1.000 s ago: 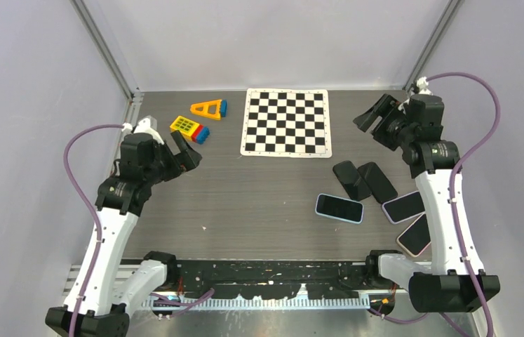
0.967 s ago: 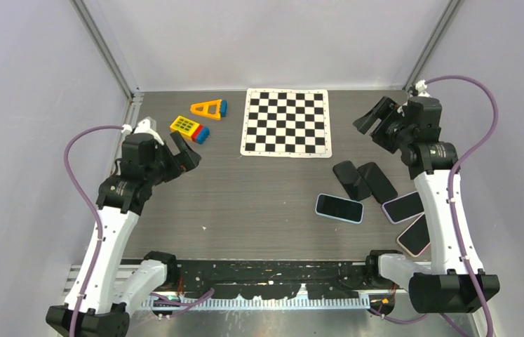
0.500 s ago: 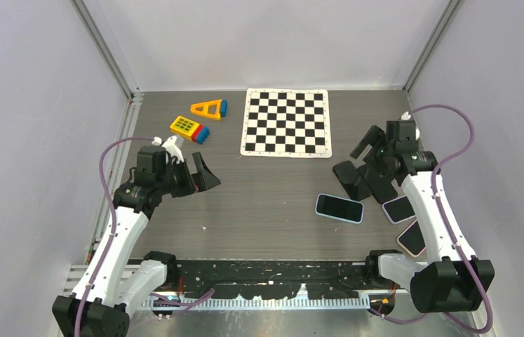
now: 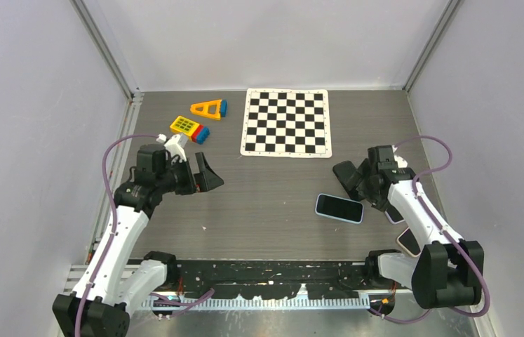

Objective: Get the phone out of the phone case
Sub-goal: Pick up the phone at the center of the board.

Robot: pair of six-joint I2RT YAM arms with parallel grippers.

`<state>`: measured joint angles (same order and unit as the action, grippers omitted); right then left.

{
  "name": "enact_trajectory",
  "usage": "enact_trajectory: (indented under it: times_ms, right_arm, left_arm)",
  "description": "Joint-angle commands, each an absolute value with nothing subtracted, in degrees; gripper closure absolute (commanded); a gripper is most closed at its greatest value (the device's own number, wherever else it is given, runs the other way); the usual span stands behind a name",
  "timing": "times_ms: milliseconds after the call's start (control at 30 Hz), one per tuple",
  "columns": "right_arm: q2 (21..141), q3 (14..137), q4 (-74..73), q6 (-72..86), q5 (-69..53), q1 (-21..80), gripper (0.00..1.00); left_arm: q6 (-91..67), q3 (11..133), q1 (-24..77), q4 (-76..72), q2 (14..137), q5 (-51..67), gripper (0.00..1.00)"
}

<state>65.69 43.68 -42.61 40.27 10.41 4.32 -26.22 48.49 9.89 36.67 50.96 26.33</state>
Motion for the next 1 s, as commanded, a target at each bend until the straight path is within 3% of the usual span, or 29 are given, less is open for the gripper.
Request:
enact_trajectory:
  times_ms: [0, 100, 300, 633, 967]
  right_arm:
    - [66.6, 41.7, -34.9, 39.0, 7.3, 1.3, 0.09]
    - [67.9, 40.5, -33.1, 39.2, 7.5, 0.8, 0.1]
    - [68.7, 38.6, -33.9, 40.1, 9.0, -1.7, 0.37]
    - [69.3, 37.4, -36.5, 41.2, 8.3, -2.5, 0.62]
    - [71.6, 37.2, -37.5, 43.0, 6.8, -2.6, 0.67]
  left_arm:
    - [-24.9, 50.0, 9.7, 34.5, 49.3, 28.2, 0.0]
    - [-25.1, 50.0, 9.7, 34.6, 49.1, 27.6, 0.0]
    - [-25.3, 49.9, 9.7, 35.0, 49.2, 26.7, 0.0]
    - [-25.4, 50.0, 9.7, 35.0, 49.5, 26.0, 0.0]
    - [-25.4, 50.0, 9.7, 35.3, 50.1, 25.6, 0.0]
